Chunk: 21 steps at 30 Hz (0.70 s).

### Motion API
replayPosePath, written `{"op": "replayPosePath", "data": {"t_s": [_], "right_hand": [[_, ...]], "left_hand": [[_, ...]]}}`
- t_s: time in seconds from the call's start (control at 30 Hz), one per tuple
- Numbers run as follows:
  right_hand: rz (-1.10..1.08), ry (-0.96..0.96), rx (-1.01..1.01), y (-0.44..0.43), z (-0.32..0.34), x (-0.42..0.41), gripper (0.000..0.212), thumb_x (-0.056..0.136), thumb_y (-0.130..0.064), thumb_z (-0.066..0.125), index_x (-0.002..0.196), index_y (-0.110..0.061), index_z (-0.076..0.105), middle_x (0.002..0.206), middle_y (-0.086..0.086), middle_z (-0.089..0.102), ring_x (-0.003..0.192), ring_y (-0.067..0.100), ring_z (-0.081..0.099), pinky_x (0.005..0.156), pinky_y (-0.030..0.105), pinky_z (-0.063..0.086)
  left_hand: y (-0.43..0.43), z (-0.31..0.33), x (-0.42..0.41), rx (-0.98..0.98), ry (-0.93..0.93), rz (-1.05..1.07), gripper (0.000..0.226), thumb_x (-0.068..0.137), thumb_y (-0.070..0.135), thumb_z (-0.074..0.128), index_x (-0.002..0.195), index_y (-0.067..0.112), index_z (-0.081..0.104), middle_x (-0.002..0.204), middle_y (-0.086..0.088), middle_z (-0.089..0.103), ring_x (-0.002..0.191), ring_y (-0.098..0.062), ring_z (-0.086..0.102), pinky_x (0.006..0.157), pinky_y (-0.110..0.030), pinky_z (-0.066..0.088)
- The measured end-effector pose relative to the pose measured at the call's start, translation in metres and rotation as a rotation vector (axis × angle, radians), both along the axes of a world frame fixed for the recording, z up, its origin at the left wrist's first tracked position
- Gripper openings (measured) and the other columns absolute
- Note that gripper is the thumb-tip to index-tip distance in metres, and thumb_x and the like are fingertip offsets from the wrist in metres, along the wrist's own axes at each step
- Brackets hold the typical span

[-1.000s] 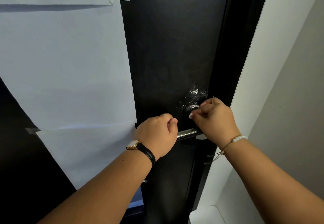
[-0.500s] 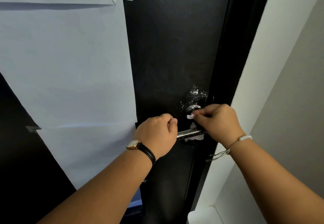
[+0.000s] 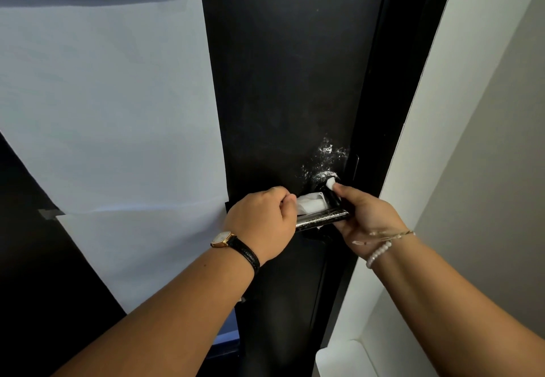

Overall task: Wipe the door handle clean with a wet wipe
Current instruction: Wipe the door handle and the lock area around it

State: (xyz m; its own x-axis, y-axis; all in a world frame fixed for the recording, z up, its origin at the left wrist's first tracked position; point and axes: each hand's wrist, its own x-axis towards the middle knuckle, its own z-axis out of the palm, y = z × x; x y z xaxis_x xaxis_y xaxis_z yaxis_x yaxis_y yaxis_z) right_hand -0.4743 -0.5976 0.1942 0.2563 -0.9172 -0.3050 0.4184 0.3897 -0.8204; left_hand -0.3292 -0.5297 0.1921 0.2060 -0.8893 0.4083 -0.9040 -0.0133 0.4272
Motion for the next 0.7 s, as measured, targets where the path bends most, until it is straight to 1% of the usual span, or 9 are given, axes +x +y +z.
{"op": "replayPosePath", "data": {"t_s": [0.1,0.2,0.27,0.33,0.37,0.43,0.53,0.63,0.7], "right_hand": [[-0.042,0.137,-0.047,-0.001,0.002,0.001,0.022,0.072,-0.01,0.072,0.089,0.002,0.066,0.081,0.019,0.065,0.066,0.03,0.065,0.059,0.037,0.058],[-0.154,0.291,-0.185,0.003,0.005,0.003,0.013,0.065,-0.012,0.079,0.07,-0.006,0.069,0.071,0.013,0.067,0.066,0.029,0.065,0.068,0.04,0.056],[-0.234,0.475,-0.392,0.004,0.005,0.007,0.007,0.067,-0.015,0.079,0.067,-0.014,0.072,0.074,0.008,0.07,0.074,0.023,0.067,0.073,0.031,0.056],[-0.257,0.733,-0.641,0.005,0.004,0.009,0.001,0.073,-0.016,0.075,0.073,-0.016,0.073,0.081,0.002,0.069,0.079,0.016,0.065,0.068,0.012,0.048],[-0.251,0.855,-0.759,0.006,0.004,0.008,0.003,0.076,-0.015,0.071,0.078,-0.015,0.074,0.084,-0.001,0.067,0.08,0.013,0.062,0.065,0.002,0.041],[-0.195,1.02,-0.966,0.006,0.004,0.005,0.012,0.08,-0.008,0.064,0.084,-0.013,0.074,0.089,-0.003,0.062,0.079,0.009,0.056,0.065,-0.006,0.035],[-0.083,1.13,-1.166,0.007,0.012,0.001,0.02,0.079,0.0,0.058,0.082,-0.011,0.074,0.089,0.0,0.064,0.078,0.011,0.059,0.063,0.0,0.038],[0.019,1.299,-1.247,0.005,0.02,0.002,0.02,0.08,-0.005,0.057,0.086,-0.013,0.074,0.096,0.005,0.07,0.091,0.019,0.063,0.077,0.015,0.041],[-0.001,1.254,-1.203,0.003,0.023,0.005,0.018,0.079,-0.006,0.058,0.086,-0.014,0.073,0.095,0.004,0.069,0.086,0.018,0.062,0.074,0.009,0.041]], "left_hand": [[0.0,0.0,0.0,0.006,-0.001,-0.001,0.032,0.093,0.032,0.034,0.1,0.023,0.063,0.081,0.001,0.069,0.072,-0.018,0.06,0.059,-0.029,0.049],[0.0,0.0,0.001,0.01,-0.004,0.0,0.032,0.093,0.032,0.033,0.099,0.023,0.064,0.076,0.0,0.068,0.067,-0.017,0.058,0.053,-0.026,0.043],[0.0,0.0,0.001,0.009,-0.008,0.003,0.032,0.093,0.033,0.033,0.098,0.023,0.063,0.075,0.001,0.068,0.066,-0.016,0.058,0.052,-0.025,0.042],[0.0,0.0,0.0,0.01,-0.007,0.001,0.032,0.093,0.032,0.034,0.097,0.023,0.063,0.075,0.001,0.068,0.067,-0.016,0.059,0.054,-0.027,0.044],[0.0,0.0,0.0,0.009,-0.005,0.0,0.032,0.093,0.032,0.034,0.097,0.023,0.064,0.075,0.001,0.068,0.067,-0.017,0.059,0.055,-0.028,0.045],[0.0,0.001,0.001,0.003,-0.002,-0.001,0.031,0.093,0.032,0.035,0.097,0.022,0.064,0.075,0.0,0.068,0.067,-0.017,0.059,0.056,-0.029,0.046],[0.0,0.0,0.001,0.0,-0.002,0.001,0.031,0.093,0.033,0.035,0.098,0.023,0.064,0.077,0.001,0.069,0.069,-0.017,0.059,0.053,-0.027,0.043],[0.0,-0.001,0.001,-0.002,0.002,0.001,0.031,0.093,0.034,0.035,0.099,0.024,0.064,0.079,0.002,0.07,0.07,-0.017,0.06,0.055,-0.028,0.045],[0.0,0.0,0.001,0.001,0.003,0.0,0.031,0.093,0.034,0.035,0.098,0.024,0.064,0.078,0.001,0.069,0.07,-0.017,0.06,0.056,-0.03,0.047]]}}
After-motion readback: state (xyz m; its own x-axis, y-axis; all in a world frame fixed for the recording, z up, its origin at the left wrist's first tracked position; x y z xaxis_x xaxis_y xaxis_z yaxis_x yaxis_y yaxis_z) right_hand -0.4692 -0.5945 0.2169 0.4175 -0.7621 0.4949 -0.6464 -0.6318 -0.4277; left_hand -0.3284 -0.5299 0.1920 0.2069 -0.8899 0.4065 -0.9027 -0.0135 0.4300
